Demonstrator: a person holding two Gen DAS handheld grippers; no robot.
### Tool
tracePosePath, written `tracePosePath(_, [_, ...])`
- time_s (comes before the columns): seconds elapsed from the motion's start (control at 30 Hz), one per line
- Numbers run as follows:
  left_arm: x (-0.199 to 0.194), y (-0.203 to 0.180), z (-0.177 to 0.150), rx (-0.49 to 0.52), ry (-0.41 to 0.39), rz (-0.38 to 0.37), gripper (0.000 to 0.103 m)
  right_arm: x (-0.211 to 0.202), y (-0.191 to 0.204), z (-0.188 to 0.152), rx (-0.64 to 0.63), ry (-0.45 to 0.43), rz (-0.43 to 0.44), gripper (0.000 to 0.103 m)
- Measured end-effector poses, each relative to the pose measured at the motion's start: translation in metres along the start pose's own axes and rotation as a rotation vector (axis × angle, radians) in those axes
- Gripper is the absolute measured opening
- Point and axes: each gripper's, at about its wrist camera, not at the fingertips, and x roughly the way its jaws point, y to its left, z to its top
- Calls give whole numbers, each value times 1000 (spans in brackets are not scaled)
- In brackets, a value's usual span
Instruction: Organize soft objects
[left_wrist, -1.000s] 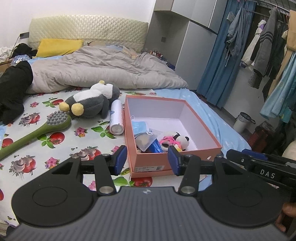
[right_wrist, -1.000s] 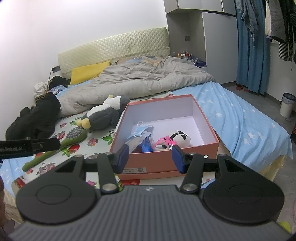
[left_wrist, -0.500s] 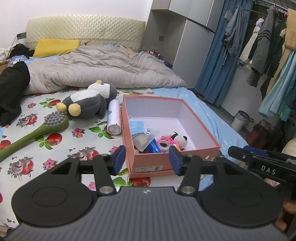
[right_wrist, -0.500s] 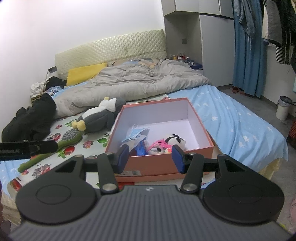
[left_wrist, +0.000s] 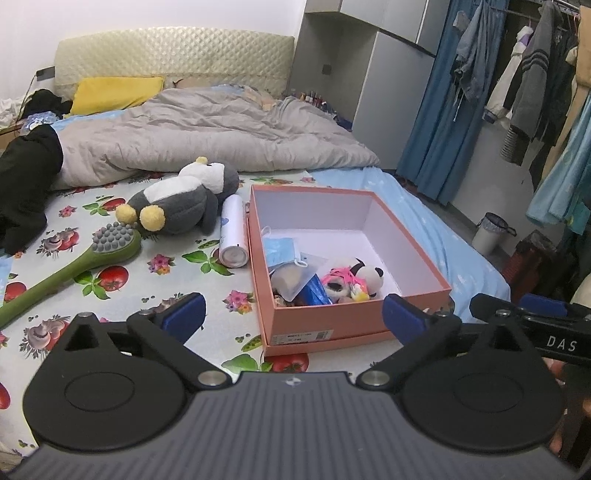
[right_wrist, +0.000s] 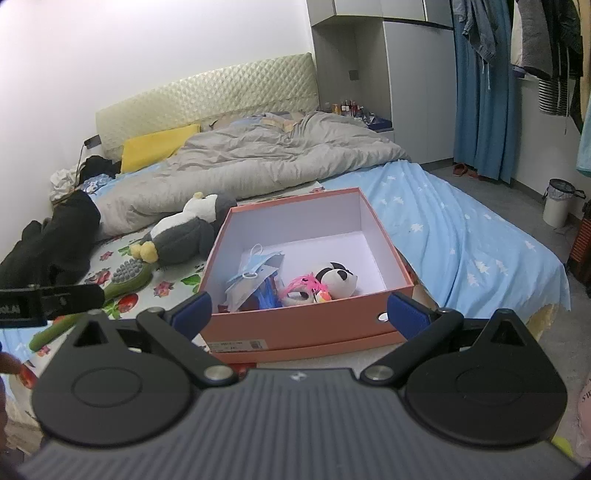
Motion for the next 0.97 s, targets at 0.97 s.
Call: tracePosePath(0.97, [-1,2,-2,3,18,9,103,2,5,-2,-9,4,3,103])
